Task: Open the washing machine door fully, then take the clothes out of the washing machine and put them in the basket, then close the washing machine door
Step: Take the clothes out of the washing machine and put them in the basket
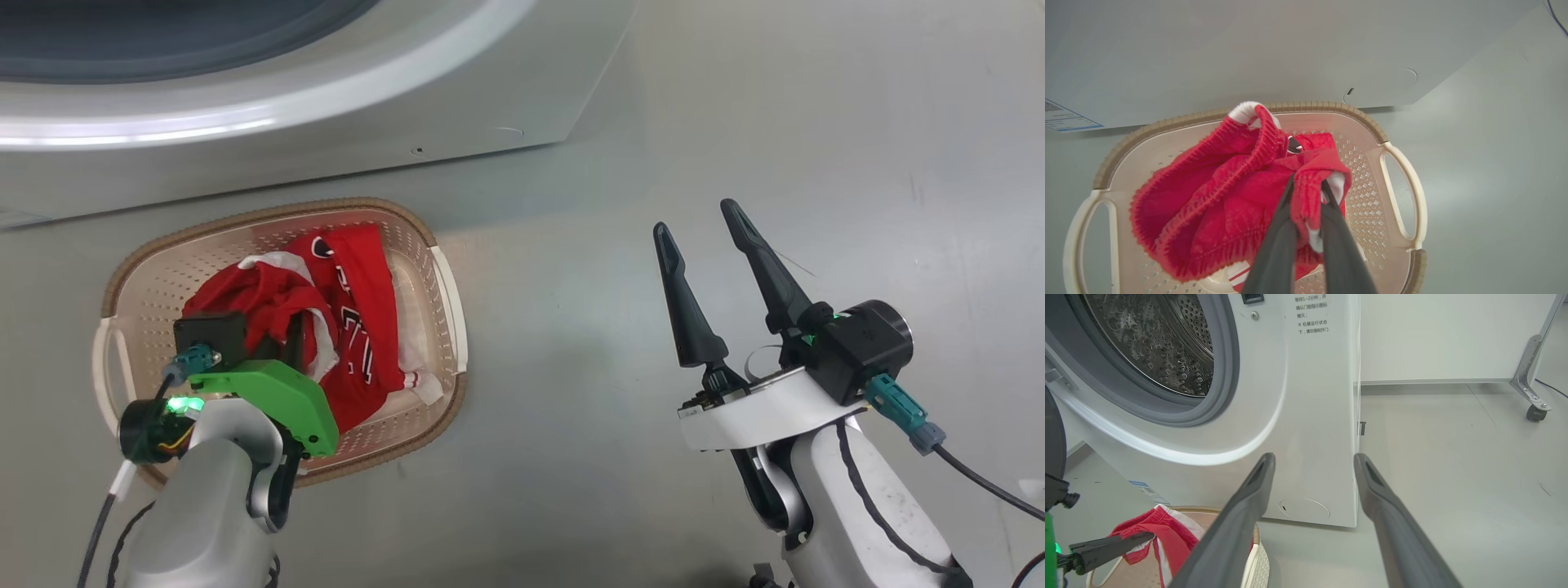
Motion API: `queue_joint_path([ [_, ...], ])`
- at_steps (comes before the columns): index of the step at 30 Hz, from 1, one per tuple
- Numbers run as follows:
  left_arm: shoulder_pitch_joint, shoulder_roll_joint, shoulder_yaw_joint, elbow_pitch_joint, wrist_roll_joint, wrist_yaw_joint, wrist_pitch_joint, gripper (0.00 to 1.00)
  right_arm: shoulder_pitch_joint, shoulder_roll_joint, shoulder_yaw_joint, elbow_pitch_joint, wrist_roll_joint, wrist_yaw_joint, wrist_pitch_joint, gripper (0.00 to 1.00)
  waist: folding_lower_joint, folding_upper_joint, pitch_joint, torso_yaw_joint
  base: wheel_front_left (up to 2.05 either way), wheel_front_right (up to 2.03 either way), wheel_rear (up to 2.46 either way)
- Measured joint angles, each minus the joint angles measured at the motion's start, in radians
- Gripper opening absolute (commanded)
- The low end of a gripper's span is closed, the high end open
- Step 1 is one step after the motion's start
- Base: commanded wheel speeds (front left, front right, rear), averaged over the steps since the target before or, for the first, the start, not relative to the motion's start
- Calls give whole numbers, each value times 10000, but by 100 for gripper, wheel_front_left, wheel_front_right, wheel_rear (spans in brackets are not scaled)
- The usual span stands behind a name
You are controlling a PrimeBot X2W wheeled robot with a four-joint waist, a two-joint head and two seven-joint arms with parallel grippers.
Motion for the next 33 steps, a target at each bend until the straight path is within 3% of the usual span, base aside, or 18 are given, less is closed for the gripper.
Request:
queue_joint_path([
  [15,-1726,205,355,2113,-198,-186,690,0,-712,-2,40,-163,215,-165,0,100,1,0,1472,-729,0,0,0],
  [17,-1854,194,445,2351,-232,-190,690,38,-734,0,42,-151,215,-238,0,100,1,0,1564,-784,0,0,0],
  [18,-1895,194,487,2449,-270,-196,690,50,-741,-2,42,-148,217,-240,0,100,1,0,1593,-804,0,0,0],
  [19,-1939,192,522,2552,-297,-196,688,82,-753,0,42,-142,217,-242,0,100,1,0,1612,-819,0,0,0],
  [20,-1990,178,581,2656,-339,-196,683,100,-769,-2,42,-138,217,-244,0,100,1,0,1620,-824,0,0,0],
  [27,-2206,115,736,3154,-556,-196,136,100,-890,0,12,-15,217,-247,0,100,1,0,1456,-717,0,0,0],
  [33,-2252,81,437,3246,-280,-543,-721,100,-921,-2,4,134,219,-245,0,100,1,0,1150,-600,0,0,0],
])
